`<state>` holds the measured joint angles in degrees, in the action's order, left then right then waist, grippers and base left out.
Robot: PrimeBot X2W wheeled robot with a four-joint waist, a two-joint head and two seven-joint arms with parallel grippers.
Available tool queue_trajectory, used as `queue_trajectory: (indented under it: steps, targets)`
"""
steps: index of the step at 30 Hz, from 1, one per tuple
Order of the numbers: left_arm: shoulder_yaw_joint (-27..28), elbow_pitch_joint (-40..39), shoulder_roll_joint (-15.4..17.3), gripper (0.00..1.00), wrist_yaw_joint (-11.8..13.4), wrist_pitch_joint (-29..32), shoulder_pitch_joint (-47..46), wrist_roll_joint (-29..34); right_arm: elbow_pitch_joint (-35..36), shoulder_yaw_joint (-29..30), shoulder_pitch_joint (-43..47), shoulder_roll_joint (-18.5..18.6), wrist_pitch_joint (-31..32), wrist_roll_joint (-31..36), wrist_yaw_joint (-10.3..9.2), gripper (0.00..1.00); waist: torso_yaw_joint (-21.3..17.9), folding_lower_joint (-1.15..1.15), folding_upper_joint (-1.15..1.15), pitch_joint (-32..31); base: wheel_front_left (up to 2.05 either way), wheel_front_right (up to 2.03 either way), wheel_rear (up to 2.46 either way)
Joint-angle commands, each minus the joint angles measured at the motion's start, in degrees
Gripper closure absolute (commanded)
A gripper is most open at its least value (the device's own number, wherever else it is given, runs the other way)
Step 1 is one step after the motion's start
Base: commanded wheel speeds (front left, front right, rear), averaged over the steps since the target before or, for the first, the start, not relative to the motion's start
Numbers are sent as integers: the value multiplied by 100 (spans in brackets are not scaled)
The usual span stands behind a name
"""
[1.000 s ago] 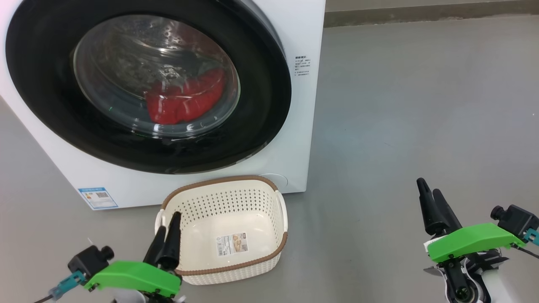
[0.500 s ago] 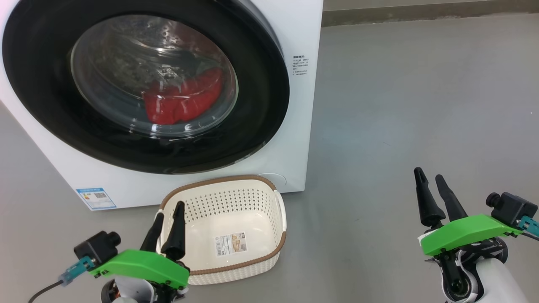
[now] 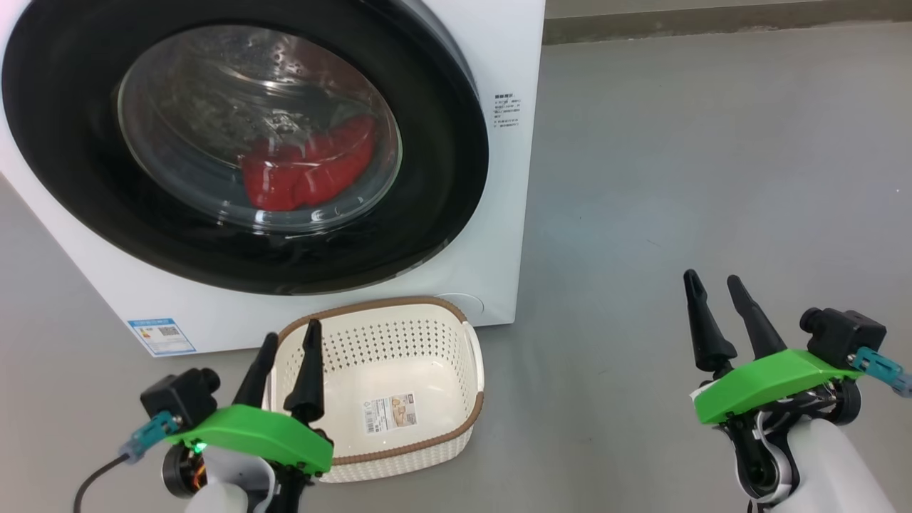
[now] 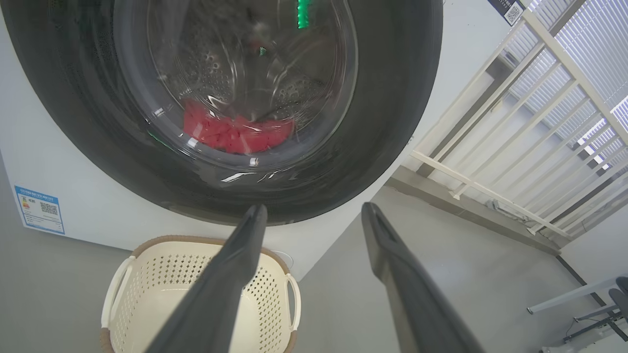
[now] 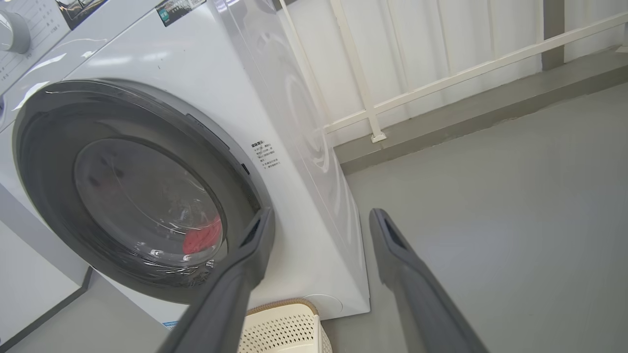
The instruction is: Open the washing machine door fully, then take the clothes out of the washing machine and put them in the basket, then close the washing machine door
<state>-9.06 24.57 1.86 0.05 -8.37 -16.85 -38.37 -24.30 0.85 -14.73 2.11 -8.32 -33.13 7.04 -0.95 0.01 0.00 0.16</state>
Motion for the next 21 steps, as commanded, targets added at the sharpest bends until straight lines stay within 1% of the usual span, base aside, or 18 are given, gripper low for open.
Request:
queue_trajectory:
  steps: [1,7,12,21]
  targets:
    - [92,-130,81,0,43,-82,-293,190,125,-129,-369,54,-83,210,32,0,2,0,0,4,0,0,0]
    - [54,-96,84,0,105,-180,-401,610,77,-198,-462,58,-182,618,34,0,15,0,0,18,0,0,0]
    - [-6,-51,86,0,86,-262,-488,919,11,-274,-546,61,-264,956,36,0,20,0,0,16,0,0,0]
    - [-94,54,92,0,162,-409,-657,1458,-65,-368,-713,67,-412,1556,39,0,8,0,0,28,0,0,0]
